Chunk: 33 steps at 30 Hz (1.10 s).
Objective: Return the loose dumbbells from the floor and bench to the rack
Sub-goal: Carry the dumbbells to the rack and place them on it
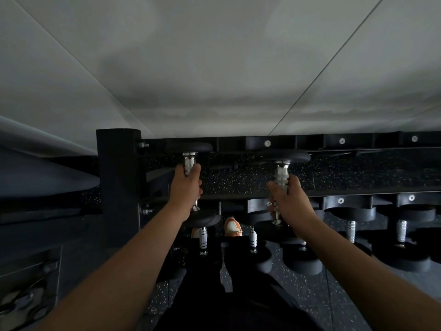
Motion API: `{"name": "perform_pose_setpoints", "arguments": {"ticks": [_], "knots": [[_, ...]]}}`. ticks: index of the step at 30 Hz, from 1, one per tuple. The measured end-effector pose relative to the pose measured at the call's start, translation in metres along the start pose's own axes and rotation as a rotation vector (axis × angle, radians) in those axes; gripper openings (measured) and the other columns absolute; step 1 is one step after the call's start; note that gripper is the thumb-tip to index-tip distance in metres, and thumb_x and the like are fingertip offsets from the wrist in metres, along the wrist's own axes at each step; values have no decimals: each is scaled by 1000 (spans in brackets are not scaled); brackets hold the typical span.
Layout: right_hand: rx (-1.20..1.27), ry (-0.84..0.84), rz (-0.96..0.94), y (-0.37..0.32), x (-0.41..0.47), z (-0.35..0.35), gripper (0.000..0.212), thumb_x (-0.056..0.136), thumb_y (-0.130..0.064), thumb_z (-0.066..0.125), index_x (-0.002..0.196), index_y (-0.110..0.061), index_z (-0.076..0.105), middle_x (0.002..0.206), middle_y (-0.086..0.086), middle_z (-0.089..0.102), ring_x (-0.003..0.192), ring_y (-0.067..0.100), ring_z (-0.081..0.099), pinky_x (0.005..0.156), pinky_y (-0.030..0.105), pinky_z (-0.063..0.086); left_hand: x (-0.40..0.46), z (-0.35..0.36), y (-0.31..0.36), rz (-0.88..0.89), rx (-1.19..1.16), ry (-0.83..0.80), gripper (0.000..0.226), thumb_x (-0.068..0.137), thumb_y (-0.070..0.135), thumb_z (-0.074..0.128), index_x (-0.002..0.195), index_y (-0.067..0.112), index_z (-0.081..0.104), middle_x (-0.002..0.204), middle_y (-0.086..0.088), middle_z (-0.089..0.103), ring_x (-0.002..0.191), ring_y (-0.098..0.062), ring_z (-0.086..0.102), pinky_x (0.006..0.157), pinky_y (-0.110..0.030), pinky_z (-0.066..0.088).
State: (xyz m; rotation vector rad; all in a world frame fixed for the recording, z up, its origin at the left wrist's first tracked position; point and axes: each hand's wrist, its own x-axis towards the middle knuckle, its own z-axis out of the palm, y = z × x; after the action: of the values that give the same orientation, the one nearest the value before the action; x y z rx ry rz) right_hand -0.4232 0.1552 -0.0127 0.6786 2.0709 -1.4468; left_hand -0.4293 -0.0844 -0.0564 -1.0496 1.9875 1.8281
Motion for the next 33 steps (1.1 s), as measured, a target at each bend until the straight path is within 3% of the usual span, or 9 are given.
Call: {"name": "perform_pose_setpoints", "arguments": {"ticks": [3, 11, 13, 18, 24, 26, 29, 31, 33], "knots": [[-4, 15, -13, -1, 8, -1, 18, 96, -36, 59, 101, -24, 46, 81, 10, 65, 59, 25, 63, 63, 49, 58, 2, 2, -4, 12, -1, 5, 17, 100, 33, 50, 112, 22, 52, 85, -7, 53, 66, -15, 50, 49, -22, 45], [-42, 32, -52, 0, 30, 1, 22, 96, -36, 58, 108, -23, 46, 81, 9, 64, 58, 18, 60, 57, 41, 56, -3, 9, -8, 42, 12, 37, 20, 101, 33, 49, 116, 19, 50, 80, -3, 51, 66, -14, 48, 56, -25, 44], [-63, 30, -49, 1, 37, 3, 25, 95, -39, 58, 110, -23, 46, 83, 9, 65, 60, 19, 61, 59, 42, 57, -1, 8, -11, 45, 45, 47, 26, 101, 36, 49, 121, 18, 49, 81, -2, 53, 67, -14, 51, 59, -28, 47], [-82, 1, -32, 3, 48, 8, 35, 98, -40, 56, 126, -23, 43, 95, 6, 66, 67, 17, 64, 55, 29, 53, -1, 7, -16, 80, 199, 70, 35, 100, 40, 47, 127, 18, 45, 86, 1, 58, 73, -16, 59, 74, -42, 54], [-96, -3, -37, 8, 50, 11, 34, 98, -38, 55, 126, -23, 41, 93, 6, 65, 68, 18, 64, 54, 31, 53, -10, 8, -14, 96, 313, 77, 45, 97, 41, 50, 134, 17, 41, 96, -7, 63, 74, -17, 58, 68, -33, 47], [-117, -4, -32, 7, 48, 10, 39, 98, -39, 54, 129, -21, 41, 92, 5, 65, 69, 19, 66, 58, 35, 57, -15, 8, -12, 101, 344, 65, 48, 97, 39, 51, 137, 16, 39, 103, -5, 62, 87, -21, 61, 72, -33, 48], [-210, -11, -23, 2, 43, 10, 53, 99, -41, 51, 143, -18, 32, 99, 4, 65, 79, 24, 68, 64, 39, 56, -21, 5, -10, 115, 404, 53, 72, 88, 48, 55, 147, 17, 29, 135, -8, 54, 121, -26, 54, 99, -46, 48], [-273, -4, -8, -2, 39, 11, 64, 99, -41, 52, 149, -14, 23, 114, 11, 63, 89, 26, 65, 66, 35, 48, -27, 3, -10, 136, 443, 48, 81, 81, 52, 58, 148, 18, 28, 140, -9, 51, 126, -27, 52, 103, -49, 47], [-328, 18, 0, -3, 32, 14, 69, 98, -41, 54, 150, -12, 21, 131, 16, 56, 106, 32, 62, 75, 36, 48, -36, 1, -13, 214, 489, 40, 74, 86, 40, 64, 148, 19, 29, 137, -9, 53, 125, -26, 52, 103, -46, 47]]}}
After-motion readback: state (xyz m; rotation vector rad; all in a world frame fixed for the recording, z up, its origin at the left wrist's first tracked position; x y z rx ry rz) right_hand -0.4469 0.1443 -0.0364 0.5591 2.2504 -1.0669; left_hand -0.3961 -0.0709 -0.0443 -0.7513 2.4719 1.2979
